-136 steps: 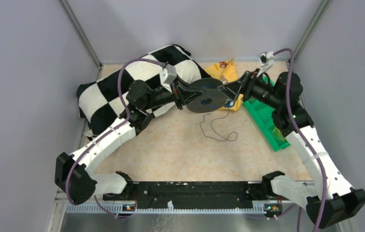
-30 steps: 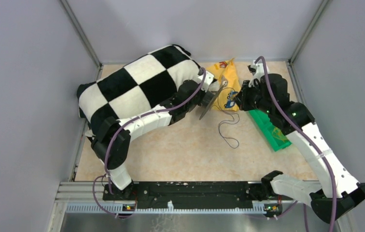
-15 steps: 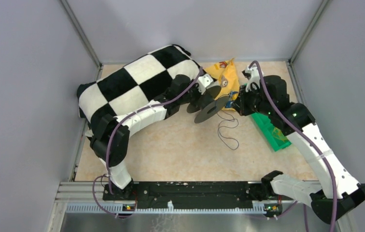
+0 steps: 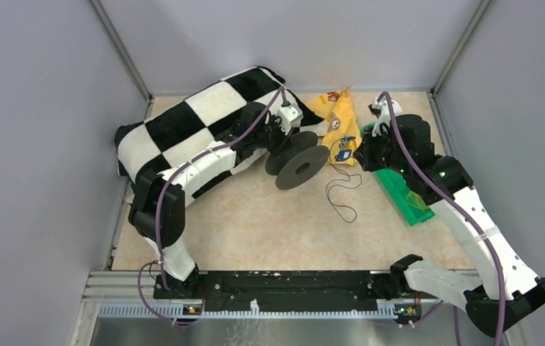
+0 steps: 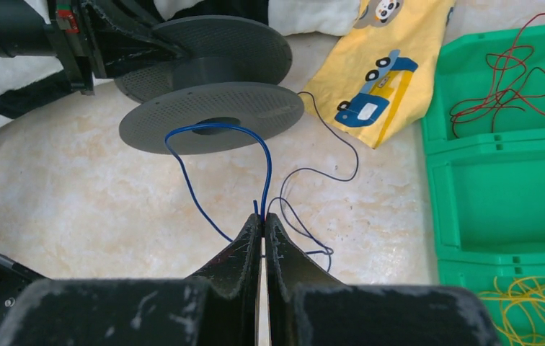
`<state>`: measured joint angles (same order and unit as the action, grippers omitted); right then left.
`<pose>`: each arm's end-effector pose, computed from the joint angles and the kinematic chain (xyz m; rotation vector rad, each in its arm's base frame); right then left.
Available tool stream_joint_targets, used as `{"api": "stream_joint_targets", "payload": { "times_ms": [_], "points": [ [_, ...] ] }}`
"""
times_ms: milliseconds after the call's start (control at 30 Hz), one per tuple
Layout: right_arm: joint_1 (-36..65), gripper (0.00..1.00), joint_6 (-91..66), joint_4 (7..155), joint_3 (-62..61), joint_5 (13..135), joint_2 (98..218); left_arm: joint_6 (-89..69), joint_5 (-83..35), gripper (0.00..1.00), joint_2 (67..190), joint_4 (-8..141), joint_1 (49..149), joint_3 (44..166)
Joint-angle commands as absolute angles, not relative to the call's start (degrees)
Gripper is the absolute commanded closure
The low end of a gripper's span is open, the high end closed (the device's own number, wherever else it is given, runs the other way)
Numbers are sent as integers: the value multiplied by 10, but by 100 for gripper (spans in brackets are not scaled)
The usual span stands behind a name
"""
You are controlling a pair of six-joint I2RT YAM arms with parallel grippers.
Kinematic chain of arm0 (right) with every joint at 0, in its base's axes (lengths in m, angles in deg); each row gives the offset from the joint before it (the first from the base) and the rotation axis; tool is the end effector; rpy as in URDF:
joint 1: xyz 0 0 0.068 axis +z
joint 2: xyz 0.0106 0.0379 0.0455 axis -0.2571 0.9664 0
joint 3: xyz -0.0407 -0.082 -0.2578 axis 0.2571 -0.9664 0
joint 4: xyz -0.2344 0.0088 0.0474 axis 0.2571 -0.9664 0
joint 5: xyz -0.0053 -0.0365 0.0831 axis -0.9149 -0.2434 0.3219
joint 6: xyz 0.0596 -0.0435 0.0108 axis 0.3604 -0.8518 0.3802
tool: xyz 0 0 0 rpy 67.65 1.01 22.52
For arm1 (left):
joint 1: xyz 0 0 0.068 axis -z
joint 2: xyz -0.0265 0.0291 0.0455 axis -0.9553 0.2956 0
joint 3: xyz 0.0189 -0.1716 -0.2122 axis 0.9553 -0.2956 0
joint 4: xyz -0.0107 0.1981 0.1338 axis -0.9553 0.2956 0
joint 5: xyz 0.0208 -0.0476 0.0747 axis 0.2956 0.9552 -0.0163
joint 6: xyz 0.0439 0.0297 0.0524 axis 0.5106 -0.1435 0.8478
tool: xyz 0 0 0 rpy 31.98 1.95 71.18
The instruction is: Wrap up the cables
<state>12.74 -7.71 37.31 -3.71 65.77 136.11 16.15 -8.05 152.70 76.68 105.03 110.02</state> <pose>0.1806 0.0939 0.3787 -0.2937 2.1221 0.3945 0.3284 -0.2370 0.2807 1.0609 1.8246 -0.6273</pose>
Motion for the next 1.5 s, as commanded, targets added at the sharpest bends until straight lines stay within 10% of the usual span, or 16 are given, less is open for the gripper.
{"api": "stream_joint_targets", "payload": {
  "times_ms": [0, 600, 1033, 1467],
  "points": [
    [126, 100, -79, 371, -20, 625, 1339, 141, -94, 100, 1457, 736, 1050, 1073],
    [126, 100, -24, 483, -78, 736, 1381, 158, 76, 100, 1561, 716, 1046, 1134],
    [136, 100, 11, 545, -99, 784, 1427, 142, 56, 58, 1543, 726, 1046, 1133],
    [136, 100, 6, 528, -105, 765, 1424, 147, 47, 42, 1517, 733, 1046, 1124]
  ]
}}
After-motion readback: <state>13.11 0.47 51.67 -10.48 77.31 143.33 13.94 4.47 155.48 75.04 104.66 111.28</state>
